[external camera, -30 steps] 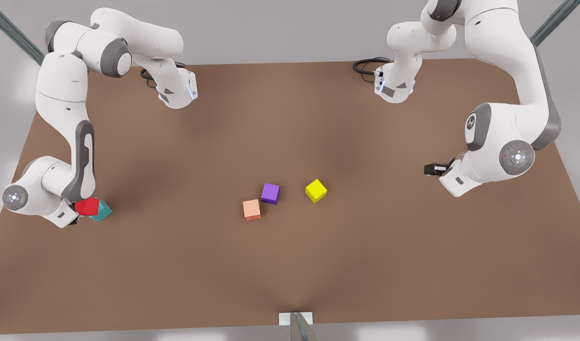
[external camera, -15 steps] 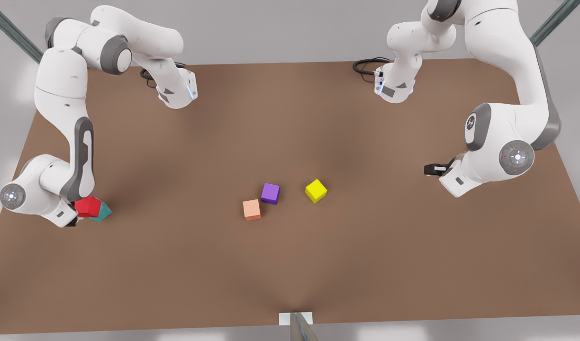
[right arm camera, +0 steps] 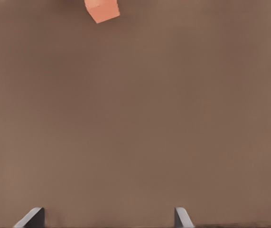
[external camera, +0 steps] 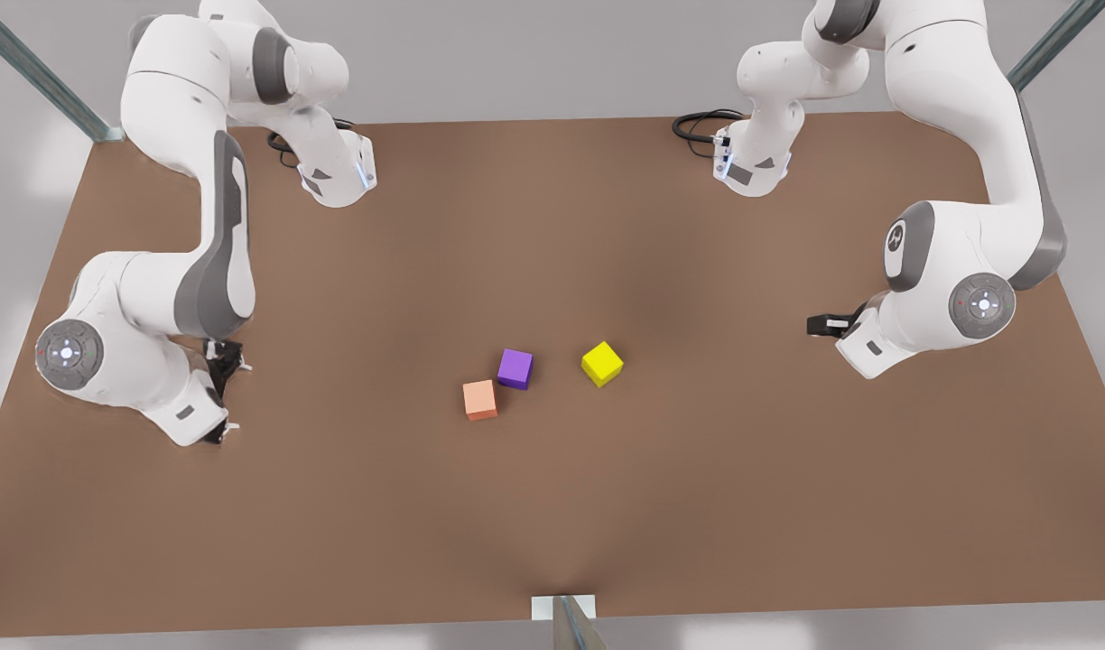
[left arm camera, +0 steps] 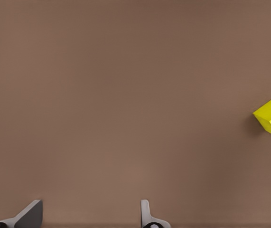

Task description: Pick up red wooden cube and pass to hand red wooden cube and place in blue wooden cube

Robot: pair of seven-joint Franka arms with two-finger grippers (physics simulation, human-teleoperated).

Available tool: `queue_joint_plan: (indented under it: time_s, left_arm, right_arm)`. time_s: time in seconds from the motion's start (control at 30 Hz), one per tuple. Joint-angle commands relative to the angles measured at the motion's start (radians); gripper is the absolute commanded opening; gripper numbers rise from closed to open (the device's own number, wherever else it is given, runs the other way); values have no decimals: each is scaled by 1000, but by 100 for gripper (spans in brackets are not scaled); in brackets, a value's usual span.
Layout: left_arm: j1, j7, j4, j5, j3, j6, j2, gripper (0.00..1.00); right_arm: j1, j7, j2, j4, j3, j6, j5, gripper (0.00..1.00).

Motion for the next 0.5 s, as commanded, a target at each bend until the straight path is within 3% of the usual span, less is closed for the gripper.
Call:
queue_joint_plan:
  time_s: [0.0,0.03,0.1,0.17,0.23,0.3,0.33,0.37,0.47]
  left_arm:
    - [0,-3,0,1,0,-2,-1,100]
    - [0,-3,0,1,0,-2,-1,100]
    - [0,-2,0,1,0,-2,-1,100]
    - [2,-2,0,1,0,-2,0,100]
    - [2,-2,0,1,0,-2,0,100]
    - [2,-2,0,1,0,-2,0,100]
    - [2,-2,0,1,0,-2,0,100]
    - [2,-2,0,1,0,-2,0,100]
    - [2,-2,0,1,0,-2,0,100]
  right_arm:
    - [49,1471,-153,-128,2,-98,-83,100]
    - [62,1513,-274,-327,5,72,-91,100]
    - [90,1586,-311,-373,16,142,-108,100]
    - [73,1464,-245,-269,13,137,-105,100]
    - [78,1462,-134,-74,13,-1,-105,100]
    - [67,1461,-140,-70,22,-71,-117,100]
    - [-108,1465,-188,-91,209,-85,-148,100]
    - [-174,1467,-193,-107,270,-84,-168,100]
    - [-229,1468,-191,-108,310,-84,-166,100]
